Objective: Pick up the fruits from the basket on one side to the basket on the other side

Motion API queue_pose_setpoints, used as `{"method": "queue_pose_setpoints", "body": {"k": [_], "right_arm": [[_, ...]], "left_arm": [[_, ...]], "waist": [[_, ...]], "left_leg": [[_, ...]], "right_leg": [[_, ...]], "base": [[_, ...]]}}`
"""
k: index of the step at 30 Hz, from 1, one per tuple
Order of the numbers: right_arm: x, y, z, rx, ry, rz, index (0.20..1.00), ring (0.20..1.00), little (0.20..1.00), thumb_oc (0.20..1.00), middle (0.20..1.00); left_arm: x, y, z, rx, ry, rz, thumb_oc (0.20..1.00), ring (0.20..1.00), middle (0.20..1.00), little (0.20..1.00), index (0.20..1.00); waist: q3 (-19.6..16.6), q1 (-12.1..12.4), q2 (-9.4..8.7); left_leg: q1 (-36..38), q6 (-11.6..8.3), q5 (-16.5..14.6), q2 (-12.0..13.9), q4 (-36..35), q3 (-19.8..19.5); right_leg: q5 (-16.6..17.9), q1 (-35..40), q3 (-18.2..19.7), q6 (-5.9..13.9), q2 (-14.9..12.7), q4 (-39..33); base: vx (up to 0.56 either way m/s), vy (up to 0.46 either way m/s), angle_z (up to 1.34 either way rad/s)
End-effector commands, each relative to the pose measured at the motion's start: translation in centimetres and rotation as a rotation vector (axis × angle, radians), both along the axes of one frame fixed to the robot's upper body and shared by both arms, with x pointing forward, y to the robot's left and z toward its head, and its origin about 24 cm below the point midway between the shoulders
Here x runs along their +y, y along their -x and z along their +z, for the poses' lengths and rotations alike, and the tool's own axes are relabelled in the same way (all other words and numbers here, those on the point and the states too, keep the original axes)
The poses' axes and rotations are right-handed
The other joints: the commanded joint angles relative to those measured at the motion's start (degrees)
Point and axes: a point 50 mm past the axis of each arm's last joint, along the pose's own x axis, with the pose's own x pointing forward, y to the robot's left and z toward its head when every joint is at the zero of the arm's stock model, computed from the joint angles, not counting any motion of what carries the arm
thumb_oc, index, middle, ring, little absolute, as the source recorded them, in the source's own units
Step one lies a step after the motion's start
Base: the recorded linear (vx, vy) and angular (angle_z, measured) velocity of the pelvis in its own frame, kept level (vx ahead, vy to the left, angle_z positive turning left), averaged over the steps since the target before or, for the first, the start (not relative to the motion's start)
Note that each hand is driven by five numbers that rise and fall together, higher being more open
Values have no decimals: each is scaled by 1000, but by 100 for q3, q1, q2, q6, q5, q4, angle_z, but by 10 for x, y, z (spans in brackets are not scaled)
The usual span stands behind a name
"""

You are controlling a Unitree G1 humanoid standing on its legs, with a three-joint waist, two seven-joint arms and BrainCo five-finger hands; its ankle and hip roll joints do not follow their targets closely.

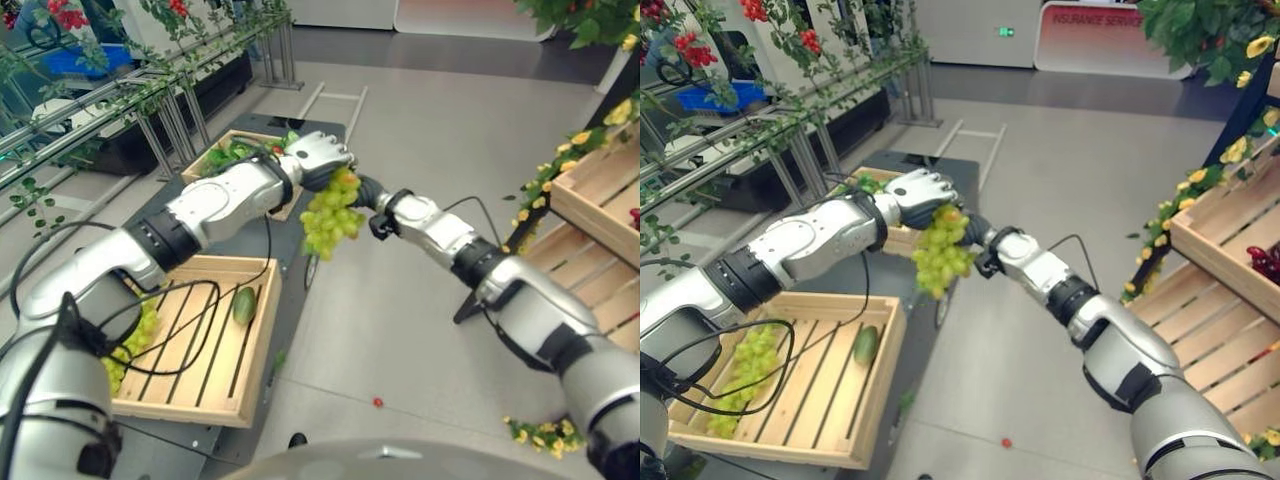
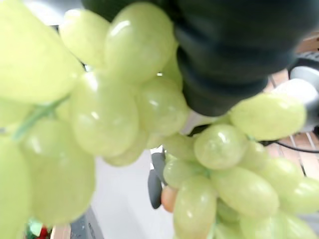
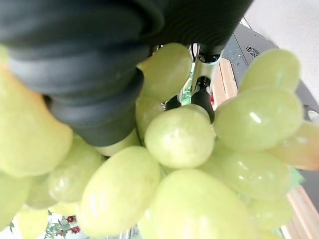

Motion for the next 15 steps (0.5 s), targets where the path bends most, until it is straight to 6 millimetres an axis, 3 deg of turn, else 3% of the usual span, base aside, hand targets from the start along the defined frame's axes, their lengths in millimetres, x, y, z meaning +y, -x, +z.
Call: {"method": "queue_pose_setpoints", "body": {"k": [1,6,12,15], "right_arm": [[32,-3,95,-244,-392,70,200,200,200,200,200],[27,-3,97,-259,-396,57,200,200,200,200,200],[16,-4,97,-271,-408,26,200,200,200,200,200],[-9,-4,93,-276,-435,-31,200,200,200,200,200]], "left_arm": [[-79,31,33,-68,115,-356,1000,1000,1000,1000,1000],[-65,25,27,-65,104,-310,1000,1000,1000,1000,1000],[-51,12,15,46,272,-198,1000,1000,1000,1000,1000],[-16,3,5,138,506,-70,1000,1000,1000,1000,1000]], "waist": [[-146,85,-71],[-130,76,-78],[-107,58,-102],[-88,72,-141]], "left_leg": [[384,143,-1025,-188,-1,-182],[381,157,-1029,-200,-1,-153],[411,178,-1048,-212,-1,-127],[429,193,-1056,-214,-1,-105]], "right_leg": [[-27,-183,-117,365,-114,52],[-10,-206,-67,371,-116,52],[-3,-202,-16,371,-122,52],[5,-213,12,370,-118,52]], "base": [[-17,37,-5],[-8,23,-6],[1,8,-3],[10,15,-5]]}}
